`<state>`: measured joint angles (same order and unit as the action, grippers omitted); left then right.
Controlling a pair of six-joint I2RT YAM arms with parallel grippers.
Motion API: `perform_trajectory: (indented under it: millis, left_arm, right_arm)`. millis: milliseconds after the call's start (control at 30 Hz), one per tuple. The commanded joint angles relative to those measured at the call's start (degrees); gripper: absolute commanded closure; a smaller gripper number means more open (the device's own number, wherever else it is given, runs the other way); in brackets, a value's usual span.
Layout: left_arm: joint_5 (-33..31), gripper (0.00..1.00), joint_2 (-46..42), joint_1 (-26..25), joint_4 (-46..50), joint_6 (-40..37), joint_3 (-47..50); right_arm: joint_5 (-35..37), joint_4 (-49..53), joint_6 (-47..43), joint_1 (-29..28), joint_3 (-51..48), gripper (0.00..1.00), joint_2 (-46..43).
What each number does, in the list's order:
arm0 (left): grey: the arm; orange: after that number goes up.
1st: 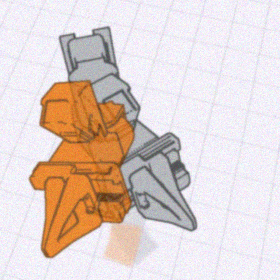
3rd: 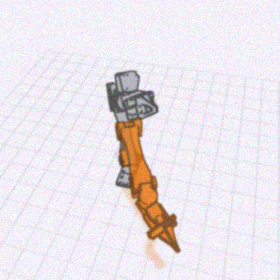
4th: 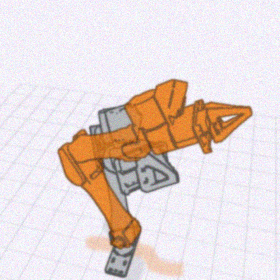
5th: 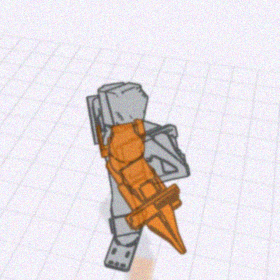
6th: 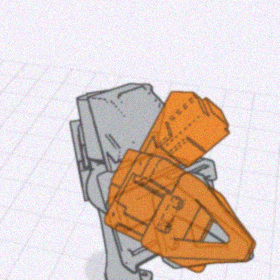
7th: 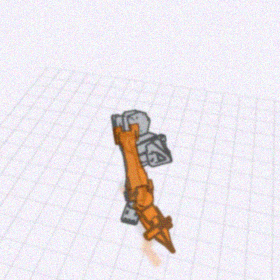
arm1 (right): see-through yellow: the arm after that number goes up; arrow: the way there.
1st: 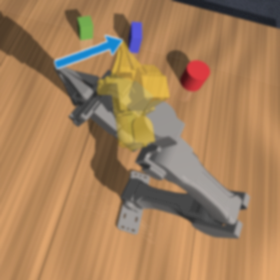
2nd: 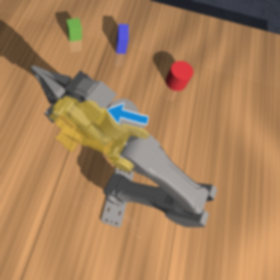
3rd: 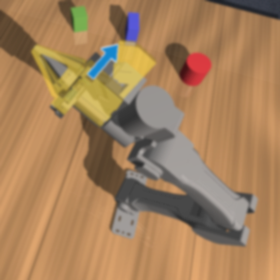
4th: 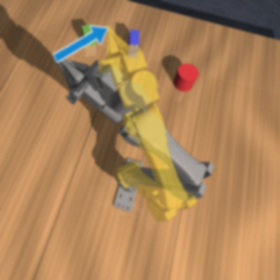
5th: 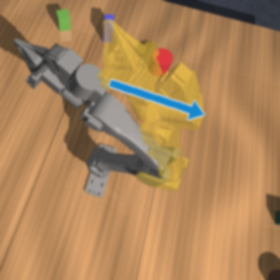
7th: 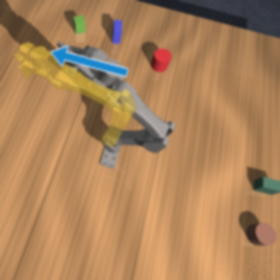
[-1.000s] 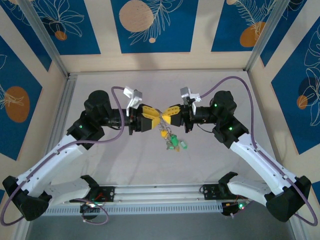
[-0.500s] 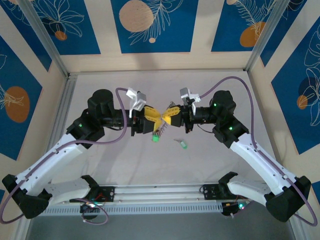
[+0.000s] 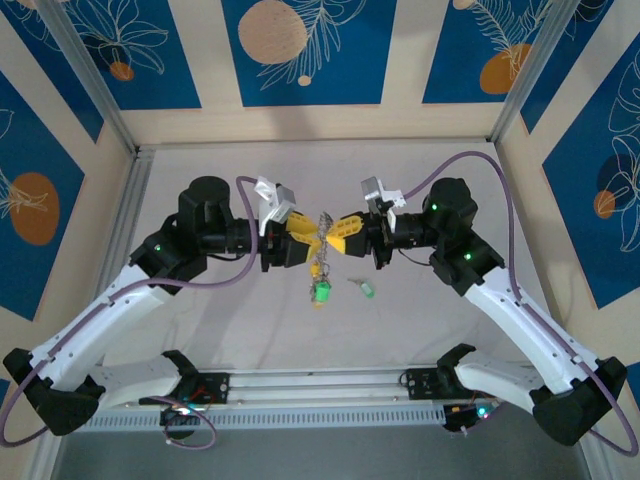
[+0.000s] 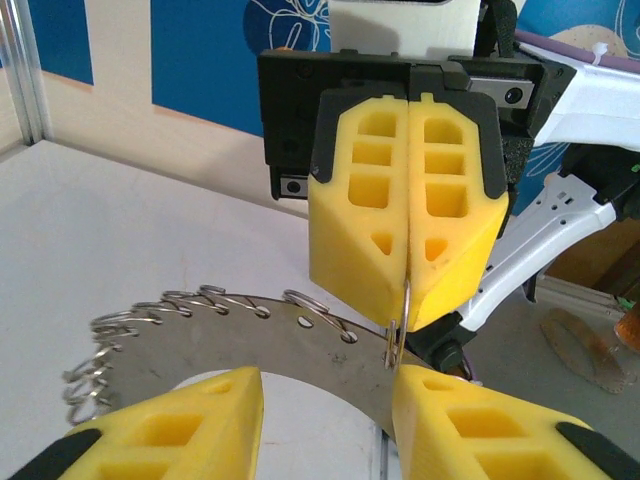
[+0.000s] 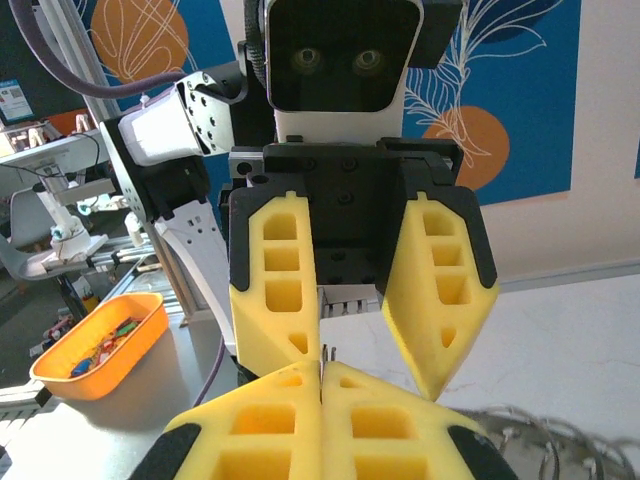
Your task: Put the keys on the keyring
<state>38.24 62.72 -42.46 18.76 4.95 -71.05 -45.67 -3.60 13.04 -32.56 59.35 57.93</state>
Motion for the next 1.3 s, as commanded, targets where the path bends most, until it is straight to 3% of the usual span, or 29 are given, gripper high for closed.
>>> perform_trajectory:
  millis: [0,600,700,833,1133,1267]
  left_arm:
    - [0.26,0.64,0.12,0.1,-0.86,-0.45,-1.64]
    - [3.29,0.83,1.08,0.07,-3.23,1.57,-2.34]
    - [3.44,1.0,1.46,0.06,-2.91,1.37,-2.47]
    - [4.64,1.0,1.57,0.04,-3.29,1.14,-2.09]
    - [6.86,1.0,-0.86,0.28,-9.23,3.02,0.17]
    - [8.57,1.0,-1.94,0.38,-11.67,4.25,0.47]
  right_arm:
    - [-1.6,0.29,-1.35,-0.57,2.67,1.0,-0.45]
    - [-0.98,4.55,-5.05,-2.35,5.05,1.0,2.27]
    - [-0.5,6.82,-6.62,-2.71,5.85,1.0,2.62]
    - [0.16,9.96,-8.5,-3.04,7.55,1.0,2.95]
    - [3.07,10.72,-5.85,-2.12,4.39,0.58,-4.14]
    - [3.59,10.98,-3.22,-0.41,2.03,0.55,-7.03]
